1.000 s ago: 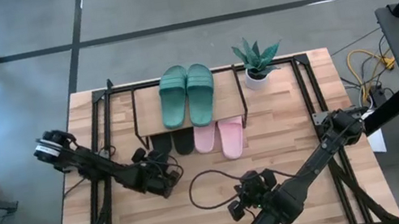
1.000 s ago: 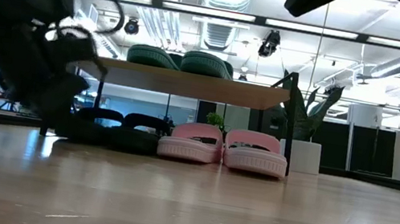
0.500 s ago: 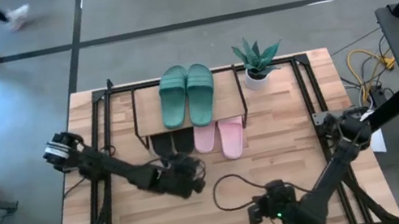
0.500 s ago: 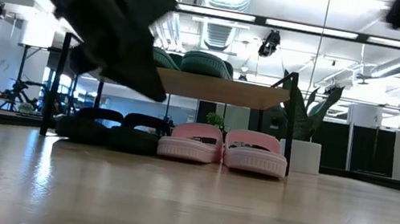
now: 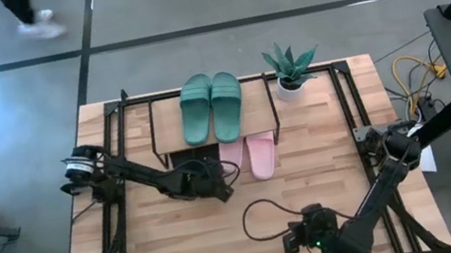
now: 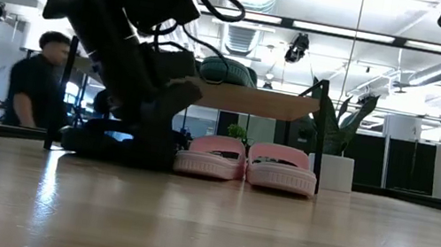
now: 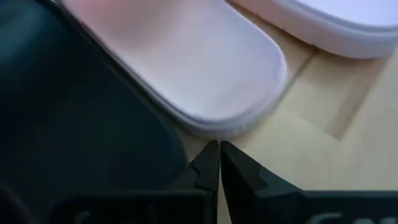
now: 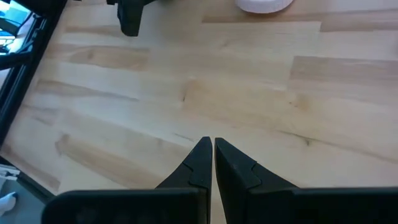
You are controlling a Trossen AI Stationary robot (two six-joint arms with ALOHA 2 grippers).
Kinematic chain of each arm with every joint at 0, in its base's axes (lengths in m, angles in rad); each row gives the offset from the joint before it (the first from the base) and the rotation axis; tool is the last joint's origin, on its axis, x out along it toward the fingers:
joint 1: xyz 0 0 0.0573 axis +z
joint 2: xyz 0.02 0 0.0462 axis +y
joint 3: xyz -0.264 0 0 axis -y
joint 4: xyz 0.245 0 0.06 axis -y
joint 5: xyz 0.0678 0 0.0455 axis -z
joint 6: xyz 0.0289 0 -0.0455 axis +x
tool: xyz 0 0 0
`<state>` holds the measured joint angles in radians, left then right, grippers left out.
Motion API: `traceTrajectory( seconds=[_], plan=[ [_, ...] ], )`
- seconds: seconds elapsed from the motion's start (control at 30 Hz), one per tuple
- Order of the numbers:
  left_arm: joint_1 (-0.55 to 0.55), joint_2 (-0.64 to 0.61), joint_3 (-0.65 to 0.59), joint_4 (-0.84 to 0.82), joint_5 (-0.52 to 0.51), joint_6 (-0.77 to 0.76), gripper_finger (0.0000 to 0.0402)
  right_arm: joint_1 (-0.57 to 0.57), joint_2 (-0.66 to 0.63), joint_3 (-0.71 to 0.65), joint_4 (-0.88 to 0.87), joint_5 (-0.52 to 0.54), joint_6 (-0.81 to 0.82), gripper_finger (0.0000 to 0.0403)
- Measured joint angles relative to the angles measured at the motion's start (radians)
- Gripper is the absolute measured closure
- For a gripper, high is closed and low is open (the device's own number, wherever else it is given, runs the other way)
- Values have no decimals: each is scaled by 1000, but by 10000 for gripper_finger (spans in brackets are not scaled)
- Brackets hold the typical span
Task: Pick and place slides into the shelf
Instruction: Adjust the black and pink slides under the shelf
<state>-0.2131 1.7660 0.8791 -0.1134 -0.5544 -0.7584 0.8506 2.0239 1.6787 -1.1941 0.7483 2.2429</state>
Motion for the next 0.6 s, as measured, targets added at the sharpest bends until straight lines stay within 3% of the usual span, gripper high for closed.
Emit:
traceTrajectory(
  seconds=[0.13,0.33,0.5,0.6],
  plan=[
    [7,0,-1,-21,-77,60,401,0,0,0,-16,0,-1,390],
    [17,0,0,-53,-84,59,401,0,0,0,-28,0,-3,390],
    [-24,-29,40,47,61,59,401,0,0,0,-29,-10,-18,390],
    [-51,-32,89,73,54,61,401,0,0,0,-29,-29,-26,390]
  ],
)
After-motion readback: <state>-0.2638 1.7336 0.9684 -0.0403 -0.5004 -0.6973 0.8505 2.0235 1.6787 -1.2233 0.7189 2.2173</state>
